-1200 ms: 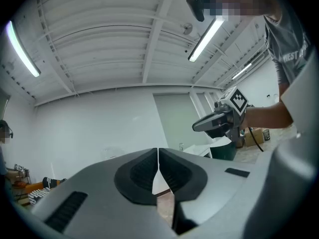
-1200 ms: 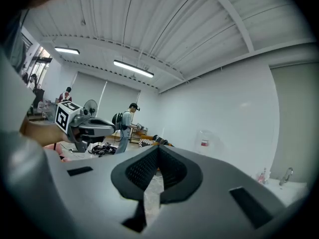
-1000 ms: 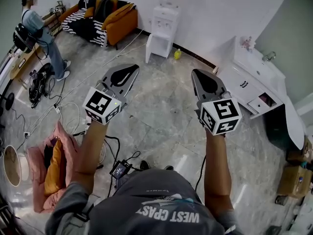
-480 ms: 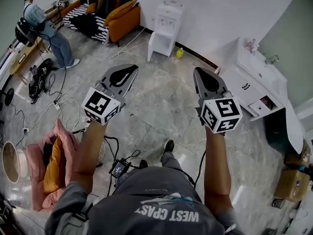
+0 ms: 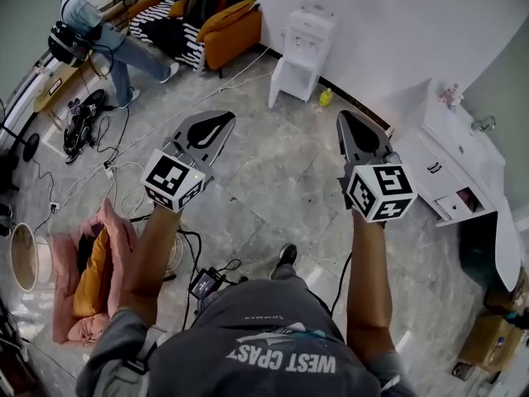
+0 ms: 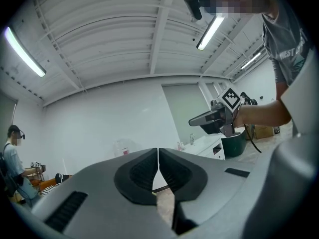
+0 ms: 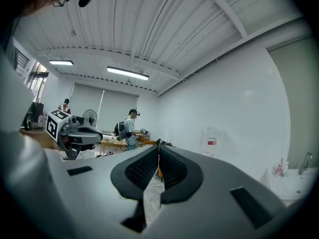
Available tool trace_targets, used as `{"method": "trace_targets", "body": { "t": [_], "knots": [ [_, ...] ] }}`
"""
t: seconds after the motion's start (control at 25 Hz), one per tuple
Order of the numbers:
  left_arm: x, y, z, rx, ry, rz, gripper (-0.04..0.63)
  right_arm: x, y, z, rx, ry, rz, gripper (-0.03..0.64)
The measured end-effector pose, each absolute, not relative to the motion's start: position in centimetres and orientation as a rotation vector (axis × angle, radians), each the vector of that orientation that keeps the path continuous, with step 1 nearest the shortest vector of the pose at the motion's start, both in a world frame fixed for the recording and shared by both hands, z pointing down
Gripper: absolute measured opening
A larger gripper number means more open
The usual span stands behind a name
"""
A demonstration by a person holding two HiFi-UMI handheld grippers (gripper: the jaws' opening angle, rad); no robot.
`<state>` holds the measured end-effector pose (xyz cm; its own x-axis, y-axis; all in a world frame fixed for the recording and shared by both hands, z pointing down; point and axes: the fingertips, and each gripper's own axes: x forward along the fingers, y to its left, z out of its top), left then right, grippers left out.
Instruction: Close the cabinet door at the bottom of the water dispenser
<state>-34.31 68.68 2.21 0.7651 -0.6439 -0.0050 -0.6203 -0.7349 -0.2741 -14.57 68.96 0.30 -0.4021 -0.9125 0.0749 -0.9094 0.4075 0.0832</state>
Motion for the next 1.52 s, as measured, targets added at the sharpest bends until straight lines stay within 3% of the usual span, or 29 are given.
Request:
{"method": "trace_targets", "body": {
  "t": [0.68,1.12,1.52],
  "knots": [
    [-23.1,56.8,3.6,-2.687,1.068,-0.240,0.023,-7.8,54.4,1.7,1.449,-2.690,0.004,0.029],
    [-20.9,52.6,3.2,-2.686,1.146,-0.233,0.023,-0.6,50.1,3.0,1.535,-2.682,0.081,0.029],
    [-19.3,44.6,4.8,-2.752,1.013,-0.180,0.023,1.5,45.3,5.1,1.639,-2.546,0.091,0.029]
  ]
}}
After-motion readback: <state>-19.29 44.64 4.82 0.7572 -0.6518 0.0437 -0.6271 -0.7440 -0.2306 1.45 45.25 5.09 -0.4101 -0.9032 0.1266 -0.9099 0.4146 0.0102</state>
